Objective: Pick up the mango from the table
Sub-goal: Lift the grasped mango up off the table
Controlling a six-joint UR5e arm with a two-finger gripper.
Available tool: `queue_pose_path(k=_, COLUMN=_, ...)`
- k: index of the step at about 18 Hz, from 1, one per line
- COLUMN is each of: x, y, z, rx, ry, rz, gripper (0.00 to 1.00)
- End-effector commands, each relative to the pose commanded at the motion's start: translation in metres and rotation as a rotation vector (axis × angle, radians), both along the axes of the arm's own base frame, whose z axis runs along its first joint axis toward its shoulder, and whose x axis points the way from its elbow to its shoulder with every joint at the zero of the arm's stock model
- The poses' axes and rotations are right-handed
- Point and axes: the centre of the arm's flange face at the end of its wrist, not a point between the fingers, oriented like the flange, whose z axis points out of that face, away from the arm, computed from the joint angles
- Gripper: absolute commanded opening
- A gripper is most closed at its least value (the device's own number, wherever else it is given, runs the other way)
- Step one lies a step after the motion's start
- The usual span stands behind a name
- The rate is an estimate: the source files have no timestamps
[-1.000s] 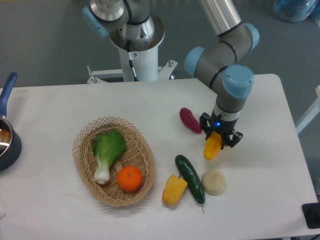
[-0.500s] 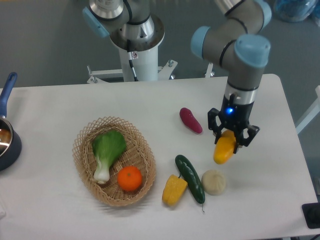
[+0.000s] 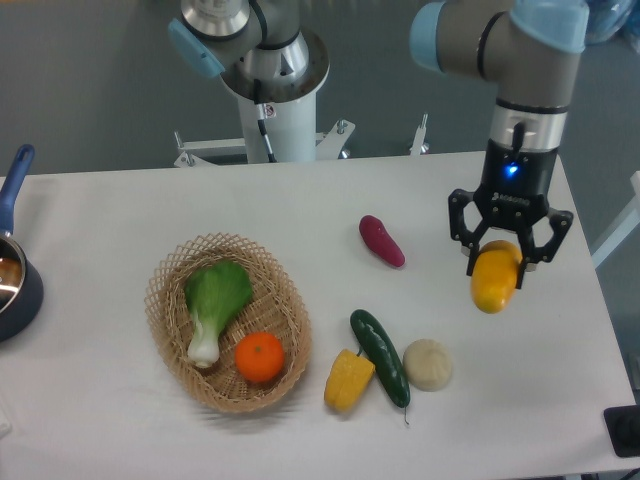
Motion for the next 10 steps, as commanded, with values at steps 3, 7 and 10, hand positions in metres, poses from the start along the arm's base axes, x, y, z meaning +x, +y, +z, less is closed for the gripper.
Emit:
queue_pose_path(k=3, x=-0.0004, y=-0.0005, z=0.0004, rx=0.004, ry=0.0, rz=0.0, gripper=0.11)
queue_pose_path(k=7, x=0.0005, y=-0.0017, z=-0.0075, rx=0.0, ry=-0.013, rz=0.0, gripper=0.11)
queue_pose_path(k=10, x=-0.0011, y=-0.0032, z=-0.0033, rx=0.002, ry=-0.005, rz=0.003, gripper=0.11)
